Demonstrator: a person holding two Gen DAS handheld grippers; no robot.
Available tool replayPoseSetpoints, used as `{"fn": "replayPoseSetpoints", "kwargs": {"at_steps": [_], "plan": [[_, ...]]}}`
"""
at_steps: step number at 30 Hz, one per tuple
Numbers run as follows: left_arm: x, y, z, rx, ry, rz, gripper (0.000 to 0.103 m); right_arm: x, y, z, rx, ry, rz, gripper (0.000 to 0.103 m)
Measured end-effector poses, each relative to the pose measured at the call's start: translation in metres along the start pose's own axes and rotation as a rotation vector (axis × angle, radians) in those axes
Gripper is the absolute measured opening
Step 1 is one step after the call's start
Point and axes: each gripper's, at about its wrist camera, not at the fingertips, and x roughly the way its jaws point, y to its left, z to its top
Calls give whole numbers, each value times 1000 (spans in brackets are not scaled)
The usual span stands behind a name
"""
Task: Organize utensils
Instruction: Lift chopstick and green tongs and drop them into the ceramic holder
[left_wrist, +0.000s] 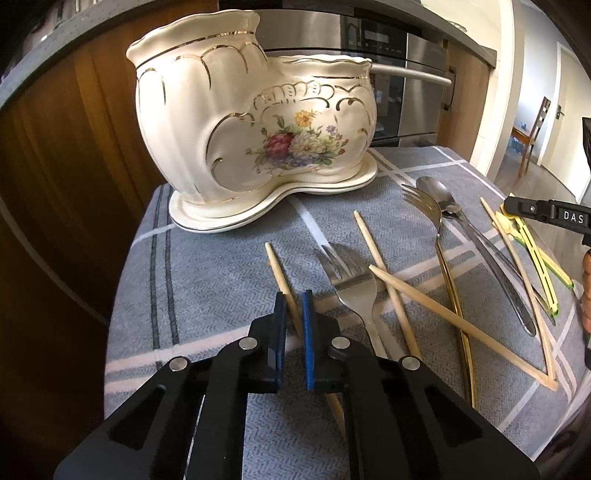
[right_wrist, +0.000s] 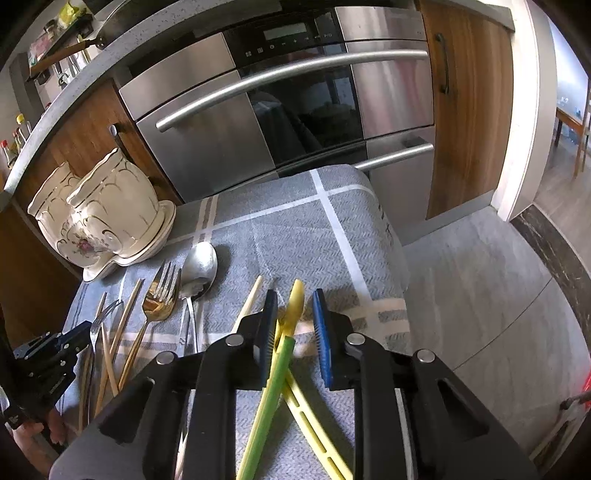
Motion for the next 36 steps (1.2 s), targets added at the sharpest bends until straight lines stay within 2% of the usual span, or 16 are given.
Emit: {"fn": "replayPoseSetpoints", "kwargs": {"at_steps": [6,10,13,18,21,27,32,36], "plan": [[0,11,0,-60,-12,-59,5,-14,3,-1,6,-57,14,6],[-9,15,0,-75,-45,-65,5,-31,9,-2,3,-104,32,6],[-26,20,0,-93,-90,-85,5,-45,18,-1,-7,-132,55,6],[-66,33,15,-123,-211,-137,5,-72,54,17,-79,-232,96,6],[-82,38,36,-135,-276,-167,5,-80,79,35,-110,-279,130,6],[-111,69,92,-171,-429,-178,5,-83,129,77,-156,-388,207,6],[-110,92,150,-211,-524,-185,5,-71,155,111,-144,-460,271,6],[-99,101,182,-228,-580,-191,5,-54,167,137,-106,-491,322,6]]}}
